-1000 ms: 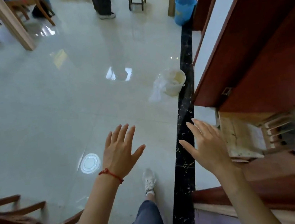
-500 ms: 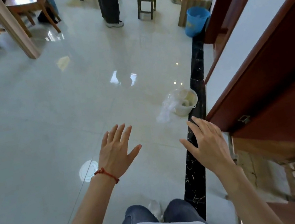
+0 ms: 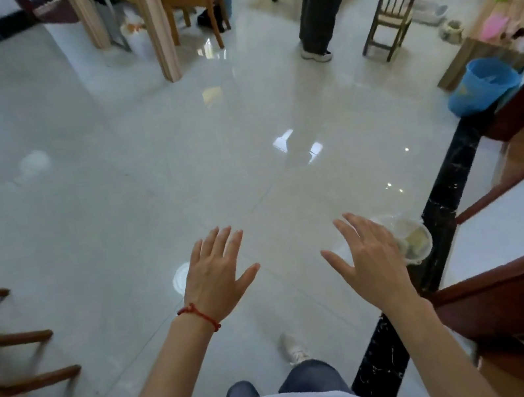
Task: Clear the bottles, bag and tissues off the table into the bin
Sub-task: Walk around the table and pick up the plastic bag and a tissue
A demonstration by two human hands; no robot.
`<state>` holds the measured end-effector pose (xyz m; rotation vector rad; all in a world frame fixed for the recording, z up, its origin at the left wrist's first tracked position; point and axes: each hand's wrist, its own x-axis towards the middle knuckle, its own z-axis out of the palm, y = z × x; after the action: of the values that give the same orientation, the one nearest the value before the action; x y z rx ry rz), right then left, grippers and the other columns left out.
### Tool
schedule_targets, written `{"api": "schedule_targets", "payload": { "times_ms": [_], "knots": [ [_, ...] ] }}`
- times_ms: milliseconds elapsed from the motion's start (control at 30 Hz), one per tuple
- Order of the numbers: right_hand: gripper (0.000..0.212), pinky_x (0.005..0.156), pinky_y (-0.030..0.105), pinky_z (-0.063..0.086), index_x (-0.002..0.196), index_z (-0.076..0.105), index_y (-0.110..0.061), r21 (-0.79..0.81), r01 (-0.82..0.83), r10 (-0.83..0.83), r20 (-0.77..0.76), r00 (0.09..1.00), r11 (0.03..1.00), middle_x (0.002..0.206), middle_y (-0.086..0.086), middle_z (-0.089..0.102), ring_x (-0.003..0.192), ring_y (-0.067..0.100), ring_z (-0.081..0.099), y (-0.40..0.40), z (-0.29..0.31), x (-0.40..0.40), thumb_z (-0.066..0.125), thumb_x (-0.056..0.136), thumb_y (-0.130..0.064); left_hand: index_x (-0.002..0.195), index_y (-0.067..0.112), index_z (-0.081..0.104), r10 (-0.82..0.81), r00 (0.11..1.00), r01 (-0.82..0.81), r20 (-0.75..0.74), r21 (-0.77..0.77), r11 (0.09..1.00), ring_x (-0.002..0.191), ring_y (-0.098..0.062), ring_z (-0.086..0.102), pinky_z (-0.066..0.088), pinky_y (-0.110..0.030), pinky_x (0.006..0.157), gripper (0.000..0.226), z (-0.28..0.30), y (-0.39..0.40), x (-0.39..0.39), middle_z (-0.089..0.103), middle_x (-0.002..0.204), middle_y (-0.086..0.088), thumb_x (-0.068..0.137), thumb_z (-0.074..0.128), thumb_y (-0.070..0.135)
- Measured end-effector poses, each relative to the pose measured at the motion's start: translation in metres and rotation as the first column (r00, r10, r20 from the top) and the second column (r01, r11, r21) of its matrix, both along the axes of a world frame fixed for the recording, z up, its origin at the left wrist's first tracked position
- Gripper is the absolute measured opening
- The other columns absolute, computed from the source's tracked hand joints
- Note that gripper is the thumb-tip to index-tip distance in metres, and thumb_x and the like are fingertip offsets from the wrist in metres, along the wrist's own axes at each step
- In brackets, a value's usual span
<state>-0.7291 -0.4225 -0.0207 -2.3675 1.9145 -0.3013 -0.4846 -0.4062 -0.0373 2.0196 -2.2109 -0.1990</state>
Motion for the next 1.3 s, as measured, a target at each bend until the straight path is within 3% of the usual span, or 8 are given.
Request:
{"api": "schedule_targets", "payload": {
  "times_ms": [200, 400, 500, 600, 867, 1300],
  "knots": [
    [0.07, 0.093, 0.046, 0.045, 0.12, 0.055, -0.009, 0.022, -0.278, 0.277, 0.016, 0.961, 0.96, 0.122, 0.015, 0.06, 0.111, 0.032, 0.058, -0.078, 0.003, 0.033, 0.017, 0.091, -0.06, 0.116, 0.008, 0.058, 0.256, 0.967, -0.255, -0.008, 0.046, 0.966, 0.107, -0.033, 0.062, 0.05, -0.049, 0.085, 0.073, 0.002, -0.011, 0.018, 0.066, 0.115, -0.014, 0.092, 0.01, 0.057],
    [0.069, 0.094, 0.045, 0.044, 0.121, 0.055, -0.008, 0.022, -0.525, 0.524, 0.041, 0.851, 0.851, 0.124, 0.015, 0.059, 0.112, 0.032, 0.057, -0.127, -0.001, 0.077, 0.02, 0.091, -0.06, 0.117, 0.009, 0.055, 0.497, 0.867, -0.497, -0.021, 0.03, 0.867, 0.106, -0.034, 0.062, 0.05, -0.049, 0.086, 0.059, -0.002, -0.004, 0.036, 0.065, 0.114, -0.015, 0.084, 0.035, 0.053],
    [0.07, 0.095, 0.045, 0.044, 0.121, 0.054, -0.009, 0.023, -0.625, 0.623, 0.063, 0.78, 0.78, 0.125, 0.014, 0.058, 0.113, 0.031, 0.057, -0.141, -0.002, 0.102, 0.019, 0.09, -0.061, 0.117, 0.007, 0.057, 0.604, 0.797, -0.603, -0.009, 0.065, 0.795, 0.106, -0.034, 0.062, 0.05, -0.048, 0.088, 0.07, -0.002, 0.007, 0.044, 0.065, 0.115, -0.016, 0.092, 0.016, 0.058],
    [0.065, 0.095, 0.044, 0.043, 0.12, 0.054, -0.009, 0.006, -0.695, 0.692, 0.082, 0.717, 0.719, 0.124, 0.014, 0.059, 0.112, 0.031, 0.057, -0.152, -0.004, 0.128, 0.025, 0.09, -0.058, 0.118, 0.006, 0.058, 0.682, 0.732, -0.678, -0.005, 0.096, 0.729, 0.108, -0.034, 0.061, 0.049, -0.048, 0.088, 0.076, -0.001, 0.014, 0.053, 0.064, 0.116, -0.016, 0.091, 0.01, 0.06],
    [0.058, 0.096, 0.043, 0.043, 0.119, 0.056, -0.009, 0.013, -0.747, 0.744, 0.085, 0.663, 0.664, 0.124, 0.013, 0.06, 0.112, 0.03, 0.058, -0.185, -0.013, 0.195, 0.039, 0.084, -0.052, 0.121, 0.004, 0.056, 0.761, 0.649, -0.755, -0.001, 0.116, 0.645, 0.112, -0.037, 0.058, 0.049, -0.051, 0.091, 0.081, -0.005, -0.003, 0.11, 0.062, 0.119, -0.019, 0.089, 0.01, 0.063],
    [0.061, 0.098, 0.044, 0.041, 0.121, 0.055, -0.009, 0.047, -0.707, 0.703, 0.077, 0.707, 0.706, 0.126, 0.014, 0.058, 0.115, 0.032, 0.056, -0.285, -0.023, 0.373, 0.036, 0.084, -0.054, 0.125, 0.006, 0.054, 0.727, 0.687, -0.72, -0.007, 0.124, 0.682, 0.117, -0.036, 0.055, 0.045, -0.051, 0.094, 0.083, -0.02, -0.107, 0.298, 0.06, 0.124, -0.018, 0.088, 0.008, 0.064]
  ]
}}
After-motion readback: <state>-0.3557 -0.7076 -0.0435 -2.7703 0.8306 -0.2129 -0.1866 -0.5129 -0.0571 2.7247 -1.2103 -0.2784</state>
